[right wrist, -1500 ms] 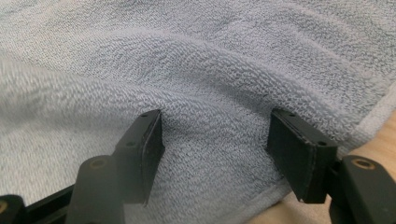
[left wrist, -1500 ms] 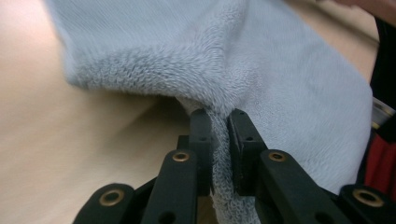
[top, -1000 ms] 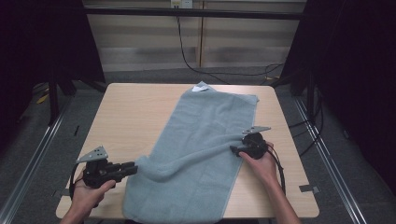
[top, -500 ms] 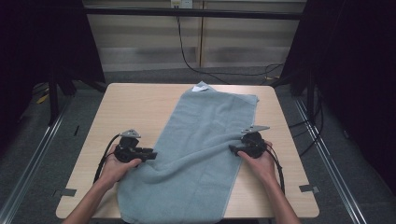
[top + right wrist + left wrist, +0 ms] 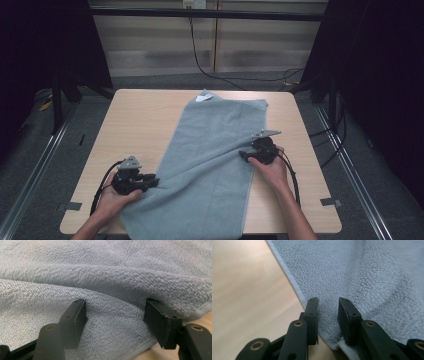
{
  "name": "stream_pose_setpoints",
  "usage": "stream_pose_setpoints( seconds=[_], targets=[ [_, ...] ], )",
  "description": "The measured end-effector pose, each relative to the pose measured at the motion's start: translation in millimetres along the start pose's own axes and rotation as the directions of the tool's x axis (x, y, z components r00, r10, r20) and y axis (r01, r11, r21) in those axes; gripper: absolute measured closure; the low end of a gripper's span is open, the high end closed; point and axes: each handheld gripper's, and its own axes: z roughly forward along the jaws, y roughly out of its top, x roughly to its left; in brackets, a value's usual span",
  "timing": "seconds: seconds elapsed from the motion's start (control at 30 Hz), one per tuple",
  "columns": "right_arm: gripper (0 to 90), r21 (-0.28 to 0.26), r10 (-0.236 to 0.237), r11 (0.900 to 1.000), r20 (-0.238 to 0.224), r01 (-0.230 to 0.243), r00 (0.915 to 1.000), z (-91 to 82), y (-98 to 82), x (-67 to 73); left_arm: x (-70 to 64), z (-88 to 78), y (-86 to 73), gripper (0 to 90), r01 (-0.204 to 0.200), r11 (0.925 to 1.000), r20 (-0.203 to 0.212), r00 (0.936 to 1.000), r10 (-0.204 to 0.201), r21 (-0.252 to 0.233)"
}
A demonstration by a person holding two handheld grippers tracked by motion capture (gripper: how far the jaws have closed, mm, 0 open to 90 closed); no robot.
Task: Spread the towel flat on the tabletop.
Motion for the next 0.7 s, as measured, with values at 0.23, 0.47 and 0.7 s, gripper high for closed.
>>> stream_pose_setpoints(
  seconds=[0.23,0.47,0.7],
  targets=[
    [33.5,0.006,-0.054,0.998,-0.055,0.055,0.997,-9.0,-8.4,24.6,-34.5,-19.5,-26.0,68.3,0.011,0.9995,0.095,0.9954,-0.014,0.03],
    [33.5,-0.002,-0.088,0.996,-0.092,0.088,0.9918,-20.2,-20.3,41.3,-11.9,-7.5,6.2,63.4,0.01,0.9989,0.034,0.9994,-0.009,-0.046],
    [33.5,0.004,-0.128,0.992,-0.134,0.13,0.9826,-33.4,-32.1,57.5,15.6,36.9,55.4,61.9,0.005,0.9974,-0.032,0.9994,-0.007,-0.071]
  ],
)
